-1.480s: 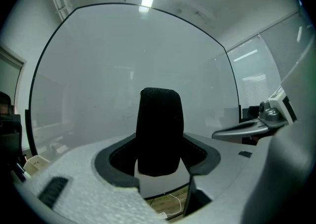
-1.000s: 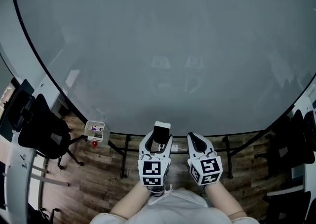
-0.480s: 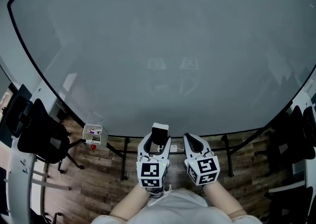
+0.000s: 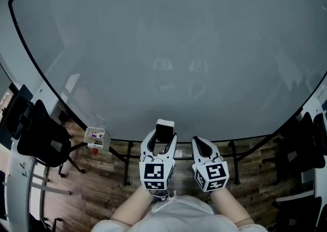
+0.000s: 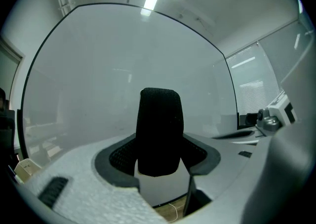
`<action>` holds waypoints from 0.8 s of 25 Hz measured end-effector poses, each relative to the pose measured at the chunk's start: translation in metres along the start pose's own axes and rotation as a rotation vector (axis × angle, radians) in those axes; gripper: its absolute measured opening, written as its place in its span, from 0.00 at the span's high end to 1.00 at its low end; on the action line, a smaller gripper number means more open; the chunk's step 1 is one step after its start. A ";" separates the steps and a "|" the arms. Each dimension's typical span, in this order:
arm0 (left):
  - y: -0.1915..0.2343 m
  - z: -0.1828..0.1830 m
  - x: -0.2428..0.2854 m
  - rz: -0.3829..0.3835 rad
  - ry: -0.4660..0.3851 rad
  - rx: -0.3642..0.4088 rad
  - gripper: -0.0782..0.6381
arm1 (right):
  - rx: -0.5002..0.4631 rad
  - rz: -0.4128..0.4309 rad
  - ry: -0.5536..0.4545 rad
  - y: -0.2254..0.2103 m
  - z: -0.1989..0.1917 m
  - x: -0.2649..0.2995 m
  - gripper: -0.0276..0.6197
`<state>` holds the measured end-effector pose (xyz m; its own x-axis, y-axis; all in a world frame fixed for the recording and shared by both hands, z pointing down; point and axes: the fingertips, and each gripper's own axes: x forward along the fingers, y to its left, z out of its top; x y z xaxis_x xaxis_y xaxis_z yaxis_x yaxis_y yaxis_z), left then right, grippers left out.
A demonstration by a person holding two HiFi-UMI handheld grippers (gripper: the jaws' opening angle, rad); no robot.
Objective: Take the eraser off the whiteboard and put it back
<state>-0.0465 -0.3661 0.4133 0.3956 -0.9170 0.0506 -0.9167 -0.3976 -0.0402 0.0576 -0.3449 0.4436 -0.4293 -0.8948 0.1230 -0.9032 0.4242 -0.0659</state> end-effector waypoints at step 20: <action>0.005 0.072 0.058 0.018 -0.049 0.037 0.53 | -0.002 -0.007 -0.028 -0.020 0.014 0.005 0.91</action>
<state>-0.0244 -0.4237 0.3445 0.3819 -0.9242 0.0005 -0.9214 -0.3808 -0.0778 0.0734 -0.3602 0.4320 -0.4225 -0.9012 0.0961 -0.9062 0.4181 -0.0635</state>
